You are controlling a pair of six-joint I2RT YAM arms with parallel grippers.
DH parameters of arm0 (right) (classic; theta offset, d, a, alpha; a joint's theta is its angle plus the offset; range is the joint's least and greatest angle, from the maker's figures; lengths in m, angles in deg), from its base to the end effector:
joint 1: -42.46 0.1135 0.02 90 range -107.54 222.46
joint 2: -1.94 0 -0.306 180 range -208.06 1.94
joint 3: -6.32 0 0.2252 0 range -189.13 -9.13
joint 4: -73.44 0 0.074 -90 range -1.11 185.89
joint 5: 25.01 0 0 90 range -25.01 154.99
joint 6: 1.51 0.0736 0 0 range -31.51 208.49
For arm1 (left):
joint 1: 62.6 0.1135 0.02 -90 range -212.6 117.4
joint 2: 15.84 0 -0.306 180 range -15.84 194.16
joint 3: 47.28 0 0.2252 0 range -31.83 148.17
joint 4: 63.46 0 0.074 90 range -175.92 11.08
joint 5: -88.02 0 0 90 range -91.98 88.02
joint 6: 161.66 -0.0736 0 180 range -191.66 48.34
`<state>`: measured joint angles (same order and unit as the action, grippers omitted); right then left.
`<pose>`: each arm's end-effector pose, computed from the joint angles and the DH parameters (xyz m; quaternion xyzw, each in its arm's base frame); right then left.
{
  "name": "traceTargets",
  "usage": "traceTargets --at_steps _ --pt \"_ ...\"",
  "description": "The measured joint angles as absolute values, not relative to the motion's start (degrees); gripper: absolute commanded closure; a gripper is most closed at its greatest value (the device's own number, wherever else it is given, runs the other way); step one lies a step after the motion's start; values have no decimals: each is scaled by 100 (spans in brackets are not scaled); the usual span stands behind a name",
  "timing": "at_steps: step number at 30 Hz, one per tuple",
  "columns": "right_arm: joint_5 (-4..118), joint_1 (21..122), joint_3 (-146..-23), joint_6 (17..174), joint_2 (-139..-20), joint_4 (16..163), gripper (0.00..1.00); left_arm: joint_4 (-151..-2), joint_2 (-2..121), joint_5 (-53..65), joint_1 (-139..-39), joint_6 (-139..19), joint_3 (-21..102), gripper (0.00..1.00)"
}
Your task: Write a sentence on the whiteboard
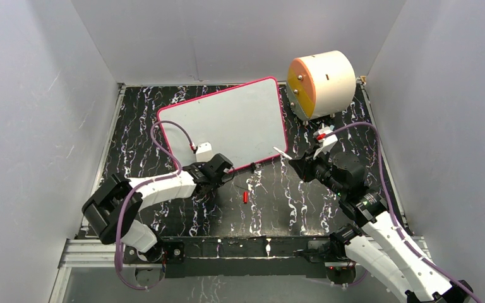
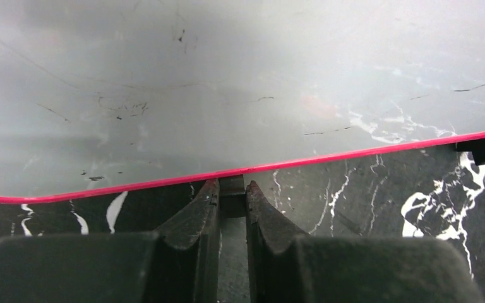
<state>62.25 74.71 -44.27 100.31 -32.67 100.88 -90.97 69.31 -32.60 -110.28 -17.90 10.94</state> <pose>0.1074 0.0719 0.3200 -0.1521 0.7590 0.2546 0.5796 0.2127 -0.1779 0.2047 -0.1292 0.9129 -0.0688 0.3811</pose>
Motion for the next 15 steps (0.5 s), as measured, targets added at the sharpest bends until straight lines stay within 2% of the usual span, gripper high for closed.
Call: traceTargets --at_steps 15 --pt "6227 7471 -4427 10029 -3216 10094 100 -9062 7226 -3356 -11654 -1380 1336 100"
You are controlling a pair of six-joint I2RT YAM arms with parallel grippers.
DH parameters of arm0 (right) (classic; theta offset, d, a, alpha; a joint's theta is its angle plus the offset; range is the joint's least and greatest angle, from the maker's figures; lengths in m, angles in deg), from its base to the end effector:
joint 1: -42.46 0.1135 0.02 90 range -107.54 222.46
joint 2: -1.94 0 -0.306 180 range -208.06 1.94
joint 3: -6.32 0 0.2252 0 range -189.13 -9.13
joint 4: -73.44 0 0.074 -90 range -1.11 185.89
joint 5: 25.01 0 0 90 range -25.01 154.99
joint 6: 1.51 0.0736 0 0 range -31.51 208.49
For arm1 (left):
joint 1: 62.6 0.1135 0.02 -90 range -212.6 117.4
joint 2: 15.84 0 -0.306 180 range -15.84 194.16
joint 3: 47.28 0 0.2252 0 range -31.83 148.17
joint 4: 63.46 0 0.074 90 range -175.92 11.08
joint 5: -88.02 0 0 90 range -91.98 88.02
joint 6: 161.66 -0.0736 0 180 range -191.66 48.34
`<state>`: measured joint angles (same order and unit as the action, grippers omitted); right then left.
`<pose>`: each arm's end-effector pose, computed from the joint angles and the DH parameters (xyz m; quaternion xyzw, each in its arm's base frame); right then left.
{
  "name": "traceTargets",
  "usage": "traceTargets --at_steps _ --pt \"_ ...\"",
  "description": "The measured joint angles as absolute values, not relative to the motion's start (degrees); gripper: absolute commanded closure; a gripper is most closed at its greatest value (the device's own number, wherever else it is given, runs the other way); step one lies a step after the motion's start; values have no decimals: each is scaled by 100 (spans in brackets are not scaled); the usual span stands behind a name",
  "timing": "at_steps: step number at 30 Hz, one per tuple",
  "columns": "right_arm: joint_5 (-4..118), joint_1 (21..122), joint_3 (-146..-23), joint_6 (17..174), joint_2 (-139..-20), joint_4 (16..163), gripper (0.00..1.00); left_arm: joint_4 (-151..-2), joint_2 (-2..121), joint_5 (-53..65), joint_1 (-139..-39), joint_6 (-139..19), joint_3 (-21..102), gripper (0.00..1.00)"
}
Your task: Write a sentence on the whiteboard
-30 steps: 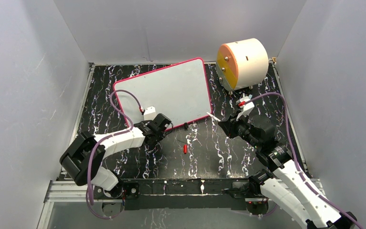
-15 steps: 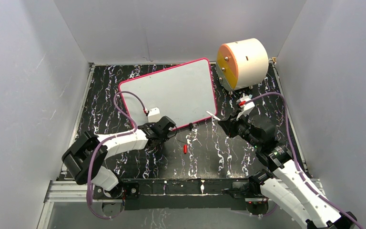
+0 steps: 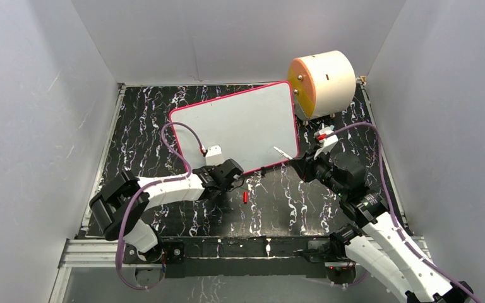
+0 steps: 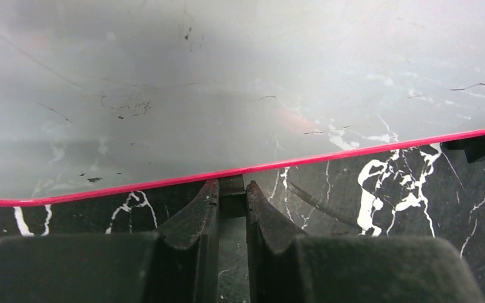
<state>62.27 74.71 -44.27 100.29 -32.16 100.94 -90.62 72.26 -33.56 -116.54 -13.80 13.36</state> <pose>0.1058 0.0709 0.3208 -0.1518 0.7565 0.2554 0.5826 0.2012 -0.2108 0.2040 -0.1140 0.9134 -0.0968 0.3786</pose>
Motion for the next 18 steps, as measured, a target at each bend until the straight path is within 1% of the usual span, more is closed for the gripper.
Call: traceTargets --at_steps 5,6,8,11,16,18 --pt "6227 7471 -4427 10026 -3216 10103 100 -9062 7294 -3393 -11826 -1240 1400 100" --pt "6227 7471 -4427 10026 -3219 10103 100 -9066 7300 -3393 -11839 -1222 1408 99" --pt "6225 7471 -4427 10026 -3227 10103 100 -9069 7300 -3393 -11846 -1196 1410 90" --pt "6222 7471 -4427 10020 -3249 10123 100 -9095 7300 -3391 -11846 -1163 1426 81" --pt "6222 7471 -4427 9985 -3321 10144 100 -9112 7300 -3249 -11877 -1139 1461 69" --pt "6218 7471 -4429 9972 -3367 10147 100 -9110 7291 -3183 -11907 -1137 1478 67"
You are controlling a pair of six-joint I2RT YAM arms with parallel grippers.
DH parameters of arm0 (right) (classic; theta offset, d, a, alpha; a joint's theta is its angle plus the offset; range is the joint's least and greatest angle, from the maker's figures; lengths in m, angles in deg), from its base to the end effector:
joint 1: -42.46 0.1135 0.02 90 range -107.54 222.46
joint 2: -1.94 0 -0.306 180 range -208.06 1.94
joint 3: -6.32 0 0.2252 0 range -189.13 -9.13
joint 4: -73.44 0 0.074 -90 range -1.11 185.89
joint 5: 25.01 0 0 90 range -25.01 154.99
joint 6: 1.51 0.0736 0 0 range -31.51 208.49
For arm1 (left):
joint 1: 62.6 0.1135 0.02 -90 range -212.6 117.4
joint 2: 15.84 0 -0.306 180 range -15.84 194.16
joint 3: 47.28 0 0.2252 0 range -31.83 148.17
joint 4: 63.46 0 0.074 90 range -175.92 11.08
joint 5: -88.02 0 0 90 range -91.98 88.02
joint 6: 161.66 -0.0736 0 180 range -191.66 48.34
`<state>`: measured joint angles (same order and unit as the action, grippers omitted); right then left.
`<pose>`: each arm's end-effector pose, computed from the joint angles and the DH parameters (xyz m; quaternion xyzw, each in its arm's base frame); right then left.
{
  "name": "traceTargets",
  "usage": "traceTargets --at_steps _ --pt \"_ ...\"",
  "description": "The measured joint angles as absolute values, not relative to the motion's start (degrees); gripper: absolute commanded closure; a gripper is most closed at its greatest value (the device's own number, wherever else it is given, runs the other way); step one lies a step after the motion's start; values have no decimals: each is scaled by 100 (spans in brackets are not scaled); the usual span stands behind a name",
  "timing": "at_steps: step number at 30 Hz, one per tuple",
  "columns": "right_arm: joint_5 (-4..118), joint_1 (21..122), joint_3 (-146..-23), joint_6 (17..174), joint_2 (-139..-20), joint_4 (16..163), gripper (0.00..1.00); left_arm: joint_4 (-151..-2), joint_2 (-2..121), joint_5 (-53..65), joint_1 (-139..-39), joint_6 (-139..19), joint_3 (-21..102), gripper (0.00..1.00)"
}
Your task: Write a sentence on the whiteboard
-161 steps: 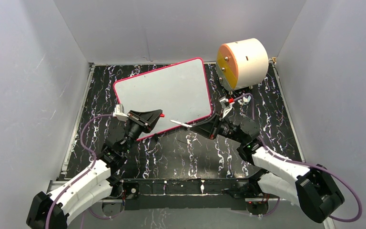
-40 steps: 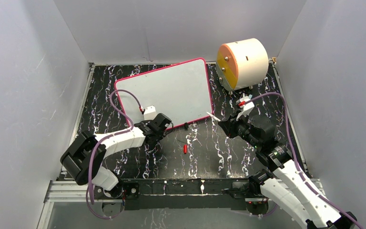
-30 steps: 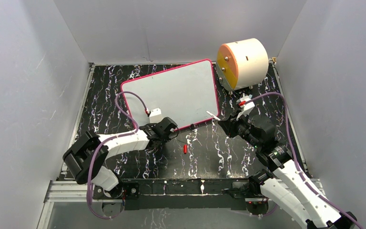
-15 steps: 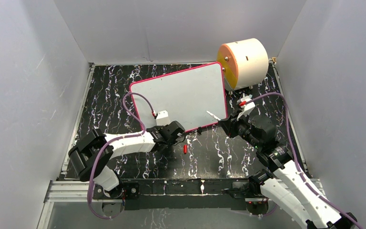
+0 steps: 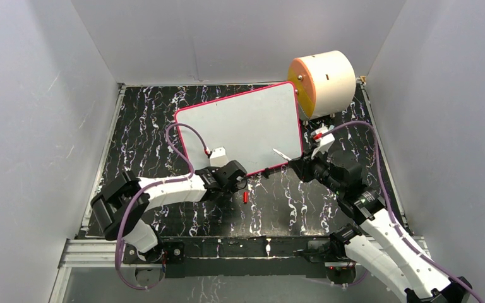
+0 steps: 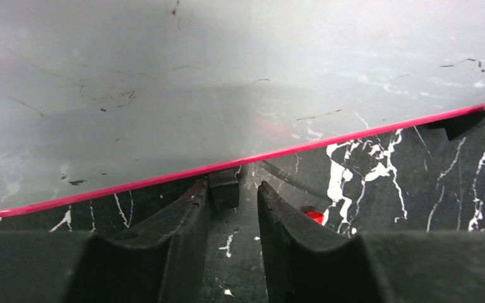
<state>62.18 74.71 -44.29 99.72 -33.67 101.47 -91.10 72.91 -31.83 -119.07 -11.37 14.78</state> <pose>0.1101 0.0737 0.3167 -0.1577 0.7666 0.2483 0.5708 0.1934 -0.2256 0.2063 -0.1095 0.9167 -0.1235 0.3639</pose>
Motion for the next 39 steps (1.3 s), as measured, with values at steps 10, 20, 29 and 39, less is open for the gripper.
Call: traceTargets --at_steps 10,20,29,39 --pt "6126 7471 -4687 9880 -3699 10243 100 -9143 6583 -2739 -11953 -1321 1511 32" --pt "6004 7471 -5076 9856 -4025 10278 100 -9630 5302 -2921 -11962 -2269 2066 15" --pt "5971 7491 -5799 9902 -4504 10558 100 -9978 4942 -3233 -11420 -3952 3015 13" --pt "6504 8149 -6696 10077 -5264 10925 100 -10166 4859 -1821 -9448 -4877 3952 11"
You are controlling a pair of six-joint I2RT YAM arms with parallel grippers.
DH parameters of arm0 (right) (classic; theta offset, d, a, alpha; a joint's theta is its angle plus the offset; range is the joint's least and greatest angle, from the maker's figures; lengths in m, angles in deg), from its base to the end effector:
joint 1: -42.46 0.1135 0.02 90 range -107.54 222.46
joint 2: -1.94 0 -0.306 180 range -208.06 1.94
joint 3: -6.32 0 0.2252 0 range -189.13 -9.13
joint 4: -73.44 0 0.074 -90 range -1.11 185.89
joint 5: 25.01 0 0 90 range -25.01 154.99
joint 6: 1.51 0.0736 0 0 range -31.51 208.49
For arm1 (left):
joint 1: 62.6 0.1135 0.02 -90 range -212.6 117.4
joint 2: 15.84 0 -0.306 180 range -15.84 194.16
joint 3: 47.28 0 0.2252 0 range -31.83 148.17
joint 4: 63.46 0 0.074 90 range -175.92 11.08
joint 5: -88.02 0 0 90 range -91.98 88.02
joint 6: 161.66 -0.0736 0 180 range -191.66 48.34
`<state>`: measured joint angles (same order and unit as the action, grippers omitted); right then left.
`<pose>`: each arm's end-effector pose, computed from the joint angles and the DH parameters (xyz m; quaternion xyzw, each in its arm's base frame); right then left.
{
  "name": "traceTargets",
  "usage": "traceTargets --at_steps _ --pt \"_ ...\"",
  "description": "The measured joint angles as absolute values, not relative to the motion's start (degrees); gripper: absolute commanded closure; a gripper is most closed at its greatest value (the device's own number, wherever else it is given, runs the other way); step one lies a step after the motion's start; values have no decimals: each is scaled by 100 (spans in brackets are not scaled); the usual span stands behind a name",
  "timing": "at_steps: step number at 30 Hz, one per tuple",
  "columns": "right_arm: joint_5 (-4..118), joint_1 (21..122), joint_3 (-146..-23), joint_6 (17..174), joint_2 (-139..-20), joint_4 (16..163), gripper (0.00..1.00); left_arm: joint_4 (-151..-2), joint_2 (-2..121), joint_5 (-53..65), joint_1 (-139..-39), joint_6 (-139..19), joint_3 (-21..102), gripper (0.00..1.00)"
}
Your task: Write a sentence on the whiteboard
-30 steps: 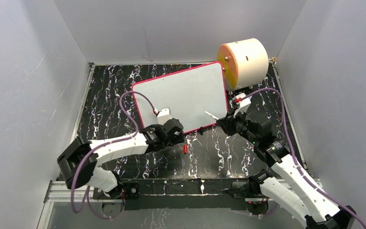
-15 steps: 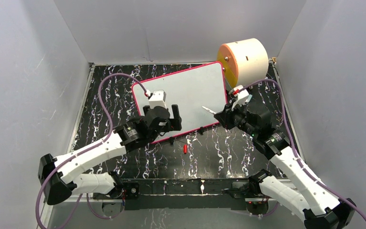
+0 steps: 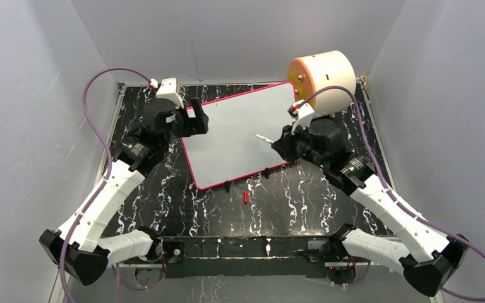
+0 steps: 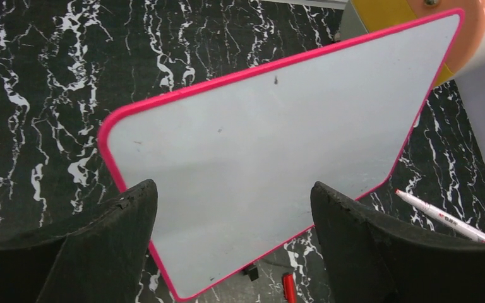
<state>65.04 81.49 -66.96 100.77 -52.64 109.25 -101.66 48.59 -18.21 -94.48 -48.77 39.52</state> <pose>0.1531 0.1240 0.3916 -0.1858 0.7827 0.2569 0.5356 0.2107 -0.1068 0.4358 -0.0230 0.7940 -0.1746 0.5819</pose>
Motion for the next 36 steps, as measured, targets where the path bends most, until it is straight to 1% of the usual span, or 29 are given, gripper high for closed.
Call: traceTargets --at_steps 8,13,17,27,31,32,36 --pt "7704 9392 -7476 10007 -6136 11307 100 -10192 4743 -879 -8408 -5176 4022 10" --pt "8323 9864 -7891 9803 -6689 11421 100 -9984 4710 23 -7590 -5180 4001 11" --pt "8456 9919 -8066 9545 -6965 11452 100 -9667 4765 823 -6884 -5124 3804 12" --pt "8434 9921 -8097 8940 -6943 11395 100 -8981 5359 2788 -5604 -4907 3601 13" --pt "8412 9921 -8055 8676 -6847 11222 100 -8312 5580 3774 -5138 -4606 3268 13" --pt "8410 9921 -8049 8623 -6825 11174 100 -8288 5589 3807 -5059 -4590 3253 13" --pt "8406 9921 -8022 8437 -6783 10979 100 -7563 5781 4554 -4677 -4195 2868 15"
